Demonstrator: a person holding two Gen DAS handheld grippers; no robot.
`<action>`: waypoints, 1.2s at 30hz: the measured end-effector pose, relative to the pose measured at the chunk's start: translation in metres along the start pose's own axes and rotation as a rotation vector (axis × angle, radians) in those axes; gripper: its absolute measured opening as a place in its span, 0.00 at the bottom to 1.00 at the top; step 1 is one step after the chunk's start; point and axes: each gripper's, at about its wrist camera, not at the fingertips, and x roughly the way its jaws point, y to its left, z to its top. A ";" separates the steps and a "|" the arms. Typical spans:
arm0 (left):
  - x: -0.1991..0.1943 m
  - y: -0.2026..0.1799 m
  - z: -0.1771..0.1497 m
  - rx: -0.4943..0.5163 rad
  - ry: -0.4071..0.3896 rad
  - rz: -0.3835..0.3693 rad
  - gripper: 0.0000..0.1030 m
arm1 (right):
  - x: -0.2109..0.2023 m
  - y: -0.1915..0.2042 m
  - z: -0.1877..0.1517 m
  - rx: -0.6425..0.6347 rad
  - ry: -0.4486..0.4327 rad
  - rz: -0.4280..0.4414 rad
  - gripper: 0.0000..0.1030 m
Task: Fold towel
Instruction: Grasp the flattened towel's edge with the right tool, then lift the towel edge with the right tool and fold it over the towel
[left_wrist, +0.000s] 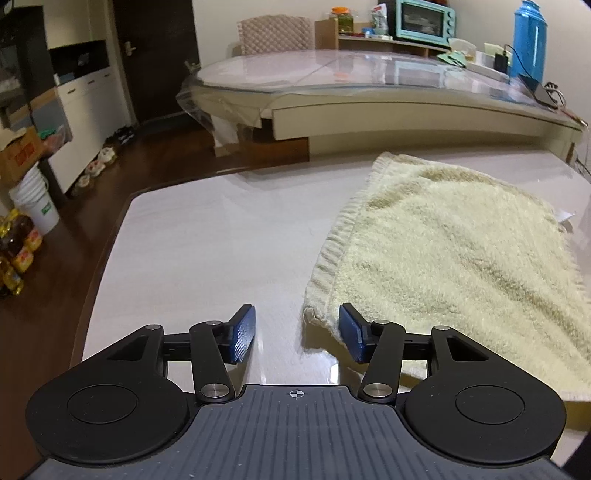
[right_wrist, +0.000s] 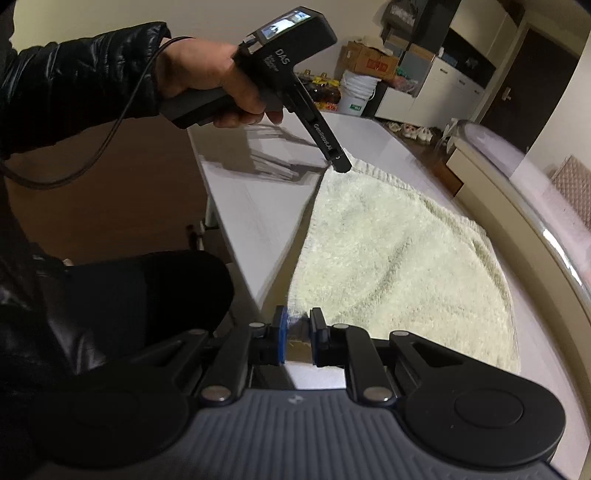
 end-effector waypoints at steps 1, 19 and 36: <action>-0.003 -0.002 -0.003 0.007 0.000 0.003 0.55 | -0.002 0.001 0.000 0.004 0.003 0.014 0.13; -0.042 -0.010 -0.036 0.050 0.011 0.084 0.68 | -0.024 0.011 0.002 0.003 0.001 0.087 0.13; -0.039 -0.010 -0.035 0.052 0.009 0.096 0.67 | -0.018 -0.007 0.008 -0.049 0.015 0.087 0.13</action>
